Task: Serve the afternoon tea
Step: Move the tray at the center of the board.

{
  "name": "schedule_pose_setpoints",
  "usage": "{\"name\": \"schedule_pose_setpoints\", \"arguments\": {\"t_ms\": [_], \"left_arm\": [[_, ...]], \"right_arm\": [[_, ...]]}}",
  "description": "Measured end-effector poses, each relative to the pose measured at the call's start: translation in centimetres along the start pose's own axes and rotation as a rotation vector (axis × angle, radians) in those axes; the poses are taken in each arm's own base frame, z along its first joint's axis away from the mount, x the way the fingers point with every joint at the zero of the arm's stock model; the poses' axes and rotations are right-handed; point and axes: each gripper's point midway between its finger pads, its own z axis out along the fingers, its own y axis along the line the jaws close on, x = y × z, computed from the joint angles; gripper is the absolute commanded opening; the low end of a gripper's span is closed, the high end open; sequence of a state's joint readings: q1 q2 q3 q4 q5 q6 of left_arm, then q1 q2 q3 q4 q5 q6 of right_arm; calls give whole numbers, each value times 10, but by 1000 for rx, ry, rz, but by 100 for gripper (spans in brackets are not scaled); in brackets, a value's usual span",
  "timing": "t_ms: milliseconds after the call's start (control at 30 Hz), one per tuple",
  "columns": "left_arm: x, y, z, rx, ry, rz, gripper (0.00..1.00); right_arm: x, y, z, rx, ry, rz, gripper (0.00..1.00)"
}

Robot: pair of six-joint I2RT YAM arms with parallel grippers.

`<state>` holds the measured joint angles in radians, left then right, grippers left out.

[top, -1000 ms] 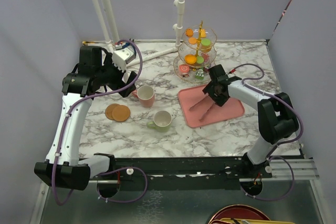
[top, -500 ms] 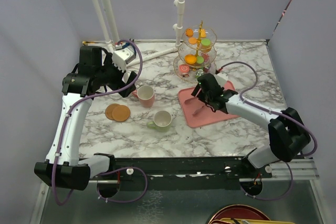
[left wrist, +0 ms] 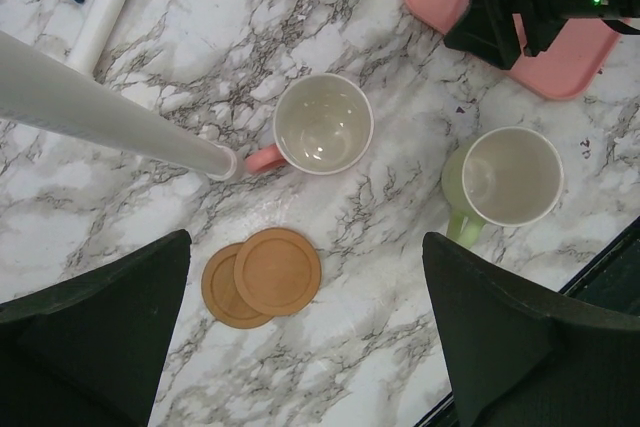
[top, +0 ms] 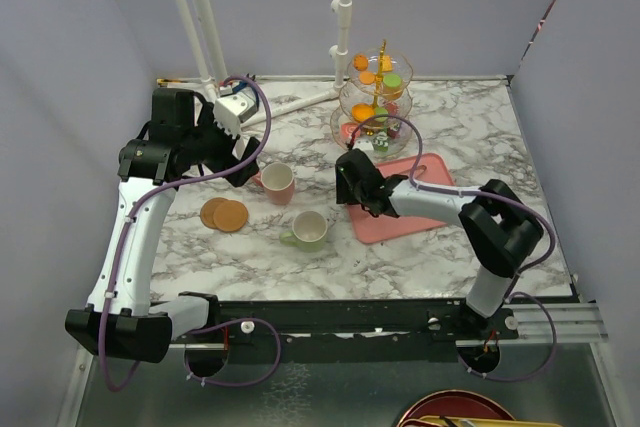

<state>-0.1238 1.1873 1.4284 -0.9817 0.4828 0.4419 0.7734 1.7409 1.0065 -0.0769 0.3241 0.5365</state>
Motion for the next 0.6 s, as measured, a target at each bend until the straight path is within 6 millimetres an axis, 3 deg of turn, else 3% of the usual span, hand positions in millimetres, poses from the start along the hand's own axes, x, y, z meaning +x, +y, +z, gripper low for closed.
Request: {"name": "schedule_pose_setpoints", "arguments": {"t_ms": [367,600], "left_arm": [[0,-3,-5,-4,-5,-5,99],[-3,-5,-11,-12,-22,-6,99]], "right_arm": [[10,-4,24,64,55,-90,40],[14,-9,21,118,56,-109,24]]}}
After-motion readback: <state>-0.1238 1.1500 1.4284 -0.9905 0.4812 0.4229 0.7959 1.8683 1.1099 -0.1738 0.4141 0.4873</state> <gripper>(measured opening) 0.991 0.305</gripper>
